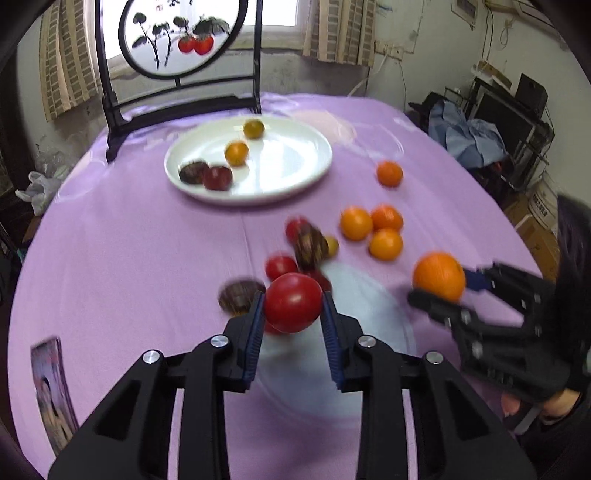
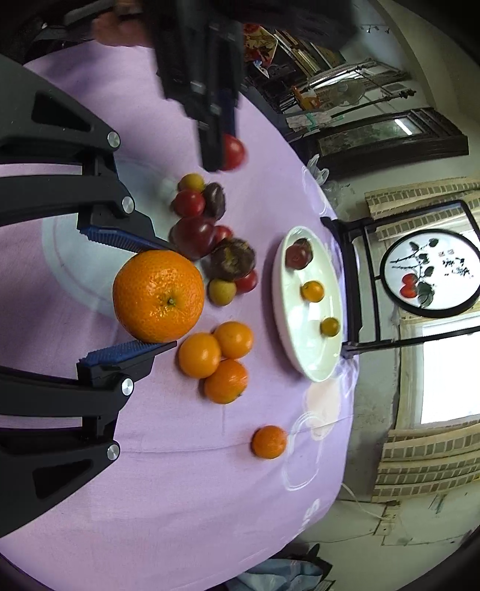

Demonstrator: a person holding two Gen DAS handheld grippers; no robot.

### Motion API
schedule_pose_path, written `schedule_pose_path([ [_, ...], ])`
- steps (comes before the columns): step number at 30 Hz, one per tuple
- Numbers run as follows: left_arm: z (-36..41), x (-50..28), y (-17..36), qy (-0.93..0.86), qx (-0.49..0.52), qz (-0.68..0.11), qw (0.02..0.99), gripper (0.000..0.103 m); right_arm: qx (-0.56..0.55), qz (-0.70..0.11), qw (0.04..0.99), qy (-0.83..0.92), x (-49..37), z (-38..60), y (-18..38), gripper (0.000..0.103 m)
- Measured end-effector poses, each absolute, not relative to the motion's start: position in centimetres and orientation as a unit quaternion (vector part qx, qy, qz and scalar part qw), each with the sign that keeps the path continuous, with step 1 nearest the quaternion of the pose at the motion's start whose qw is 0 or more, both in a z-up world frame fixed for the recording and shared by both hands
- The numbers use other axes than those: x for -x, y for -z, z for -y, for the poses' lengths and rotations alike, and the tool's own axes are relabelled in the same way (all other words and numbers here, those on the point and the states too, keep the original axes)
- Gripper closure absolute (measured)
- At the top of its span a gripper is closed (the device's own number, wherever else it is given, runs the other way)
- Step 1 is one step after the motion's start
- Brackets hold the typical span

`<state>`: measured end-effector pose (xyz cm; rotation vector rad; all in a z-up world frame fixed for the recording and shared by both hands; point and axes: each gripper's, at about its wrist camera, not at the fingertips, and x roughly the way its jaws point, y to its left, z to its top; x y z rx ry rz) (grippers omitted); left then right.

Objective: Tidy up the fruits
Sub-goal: 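Carry the tomato and the mandarin into the plate, releasing both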

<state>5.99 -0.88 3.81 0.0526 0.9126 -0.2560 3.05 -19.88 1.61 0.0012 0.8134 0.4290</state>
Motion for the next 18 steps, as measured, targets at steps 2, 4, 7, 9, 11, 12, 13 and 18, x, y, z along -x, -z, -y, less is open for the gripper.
schedule_pose_path([
  [2,0.8,-7.8,-5.0,0.117,-0.029,-0.426,0.897,0.074,0.008,-0.384,0.899,-0.209,-3.7,19.5,-2.5,0.058],
  [4,0.8,-9.8,-5.9,0.111,-0.031,-0.41,0.905,0.074,0.019,-0.374,0.904,-0.206,-4.8,19.0,-3.5,0.058],
  [7,0.8,-12.9,-6.1,0.101,-0.025,-0.402,0.91,0.074,0.033,-0.363,0.909,-0.204,-7.1,18.3,-4.5,0.058],
  [9,0.8,-15.2,-5.7,0.086,-0.026,-0.4,0.912,0.074,0.04,-0.362,0.909,-0.202,-9.0,17.8,-4.9,0.058],
  [11,0.8,-17.2,-4.9,0.077,-0.024,-0.406,0.91,0.074,0.041,-0.368,0.907,-0.198,-11.4,17.4,-5.1,0.058],
  [12,0.7,-18.4,-4.5,0.075,-0.022,-0.409,0.909,0.074,0.04,-0.372,0.907,-0.196,-12.6,17.2,-5.1,0.058],
  [13,0.8,-19.5,-4.0,0.075,-0.022,-0.412,0.908,0.074,0.037,-0.376,0.907,-0.188,-14.4,17.1,-4.9,0.058],
  [18,0.1,-24.0,-2.3,0.069,0.005,-0.424,0.903,0.074,0.048,-0.396,0.903,-0.158,-20.3,15.8,-3.2,0.058],
])
